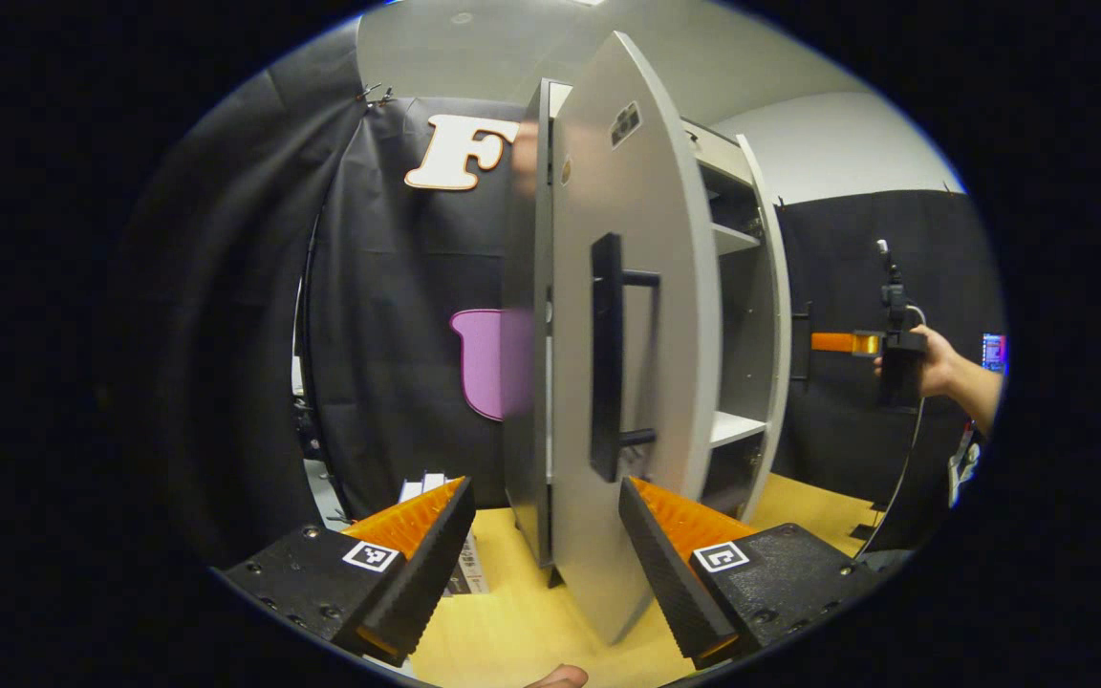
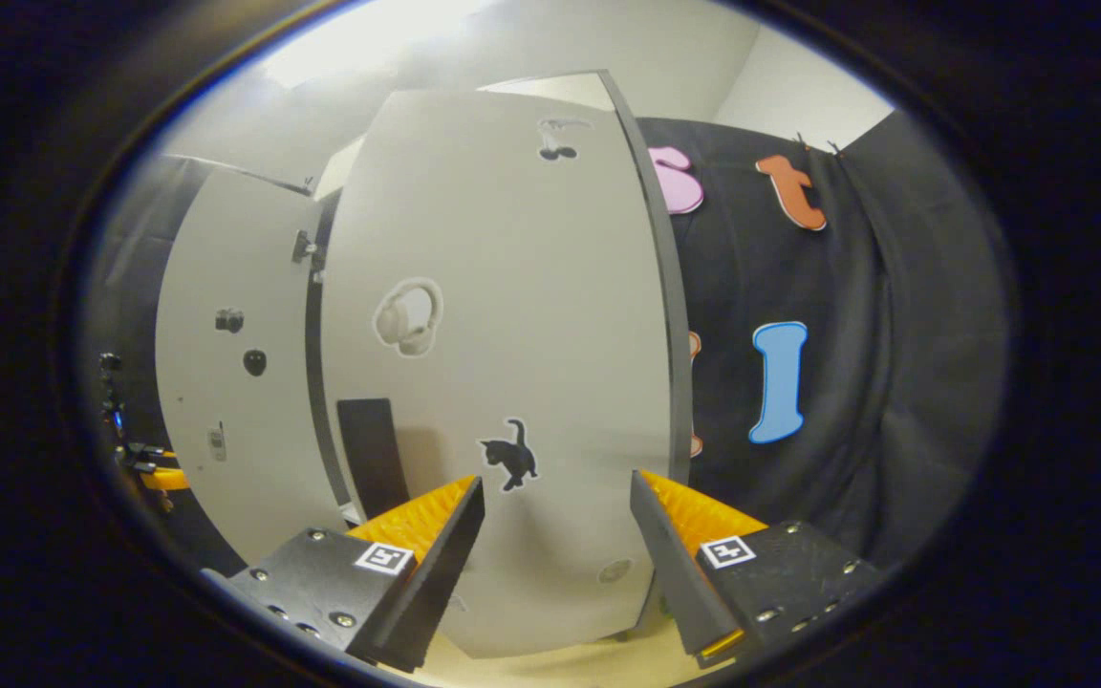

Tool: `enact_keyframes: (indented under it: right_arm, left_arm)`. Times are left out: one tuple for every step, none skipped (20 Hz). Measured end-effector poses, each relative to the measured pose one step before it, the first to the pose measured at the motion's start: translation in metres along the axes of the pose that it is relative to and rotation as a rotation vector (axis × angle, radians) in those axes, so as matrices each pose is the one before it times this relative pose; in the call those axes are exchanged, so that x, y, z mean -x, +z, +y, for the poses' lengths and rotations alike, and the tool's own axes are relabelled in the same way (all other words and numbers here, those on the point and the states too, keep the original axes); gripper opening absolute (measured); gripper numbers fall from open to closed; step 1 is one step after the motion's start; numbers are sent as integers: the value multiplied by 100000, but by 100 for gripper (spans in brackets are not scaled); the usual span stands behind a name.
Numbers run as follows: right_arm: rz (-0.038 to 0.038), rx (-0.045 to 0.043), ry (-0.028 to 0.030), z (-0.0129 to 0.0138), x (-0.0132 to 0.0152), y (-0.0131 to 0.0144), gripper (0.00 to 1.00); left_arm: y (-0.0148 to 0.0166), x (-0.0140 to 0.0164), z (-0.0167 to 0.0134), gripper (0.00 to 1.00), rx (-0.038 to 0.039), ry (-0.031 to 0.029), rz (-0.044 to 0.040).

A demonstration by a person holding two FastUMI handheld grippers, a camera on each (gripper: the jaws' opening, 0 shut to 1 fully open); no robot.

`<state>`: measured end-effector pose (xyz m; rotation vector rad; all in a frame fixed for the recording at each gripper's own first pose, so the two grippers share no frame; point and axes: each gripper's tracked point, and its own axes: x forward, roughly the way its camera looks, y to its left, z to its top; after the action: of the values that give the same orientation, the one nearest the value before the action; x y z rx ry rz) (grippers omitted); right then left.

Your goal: Grasp the bottle in the cabinet with the left hand and place it on the coaster, then close the right door with the right hand and the left door with the left hand.

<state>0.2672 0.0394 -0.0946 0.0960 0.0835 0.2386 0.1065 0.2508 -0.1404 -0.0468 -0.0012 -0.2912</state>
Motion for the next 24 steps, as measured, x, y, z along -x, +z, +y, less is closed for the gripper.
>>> enact_keyframes:
  right_arm:
    - [-1327,-1287,-763,-181,996,587,94]
    - [-566,-682,-594,-114,1299,522,94]
    - [-1406,157,-1022,-135,1543,457,94]
    - [-1688,419,-1088,-171,2087,496,94]
    - [-847,386,-494,-137,1942,349,94]
    - [-119,152,-516,-215,1794,33,89]
    - [1192,407,-310,-166,1705,-229,89]
    - [926,1485,-787,-277,1650,-183,94]
    - [-188,2266,-804,-220,1688,61,94]
    - [-362,1686,-143,1,1575,140,94]
    - [-245,406,-50,119,1533,62,89]
    - [48,-530,-59,309,1608,-119,94]
    - [108,-711,513,474,1611,71,94]
    - [-130,-812,461,632,1656,156,93]
    - [179,-646,642,689,1700,252,93]
    - [-44,-857,149,582,1672,145,89]
    - [-303,-1147,791,842,1614,217,89]
    - [248,-1851,793,877,1387,57,94]
    - [524,-1330,437,761,1540,-95,90]
    - [155,-977,-638,494,1434,-72,94]
    - [270,-328,158,665,1304,-228,94]
    - [395,-304,-493,454,1031,-250,94]
    - [492,318,10,507,1044,-244,94]
    - [262,206,-1027,148,930,-179,89]
  left_arm:
    - [-120,-657,-342,99,2991,-1927,752]
    - [-635,217,-245,98,2820,-3725,1144]
    - [-202,129,83,97,1076,-1711,290]
    - [-89,-123,236,95,391,-1659,-535]
    - [169,63,250,95,-264,-262,-780]
    - [95,182,271,100,24,430,-737]
    - [98,411,307,100,-161,1216,303]
    - [314,587,55,95,-825,609,-534]
    - [566,652,195,95,-1882,1485,-1543]
    - [649,542,549,95,-1231,2795,-1486]
    - [106,486,279,94,736,1906,29]
    - [128,433,216,89,1206,2185,430]
    - [652,272,198,94,1841,1763,-1543]
    - [803,-93,168,89,894,2438,-812]
    - [976,-99,744,94,-98,3842,-1061]
    - [1015,-673,1046,94,-136,5641,-1486]
    - [722,-602,615,94,-363,4023,-114]
    - [712,-795,325,95,-663,3978,492]
    - [835,-931,301,95,-1417,4122,927]
    - [632,-727,-259,95,-545,1831,-192]
    - [675,-694,-841,95,-345,334,-222]
    - [332,-610,-1017,95,-682,-914,-18]
    - [181,-397,-853,89,-1568,-79,367]
    - [-3,-411,-1082,95,-2490,-728,879]
